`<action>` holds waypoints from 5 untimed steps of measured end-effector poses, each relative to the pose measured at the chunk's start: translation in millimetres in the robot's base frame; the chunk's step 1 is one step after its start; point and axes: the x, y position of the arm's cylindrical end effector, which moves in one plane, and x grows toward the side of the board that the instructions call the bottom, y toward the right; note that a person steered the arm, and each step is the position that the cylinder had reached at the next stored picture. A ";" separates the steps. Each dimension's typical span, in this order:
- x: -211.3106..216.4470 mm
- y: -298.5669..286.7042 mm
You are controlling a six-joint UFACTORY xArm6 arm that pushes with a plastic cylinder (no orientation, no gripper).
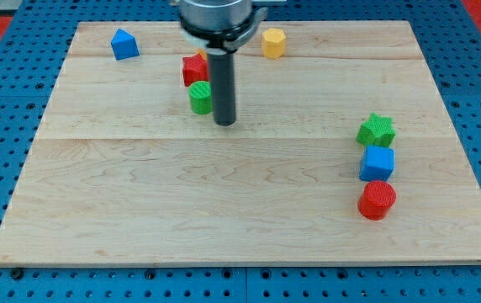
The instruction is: Move green circle to the bottom side of the red star
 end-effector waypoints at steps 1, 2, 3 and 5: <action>-21.3 -2.8; -21.6 -25.2; -21.6 -30.3; -21.6 150.2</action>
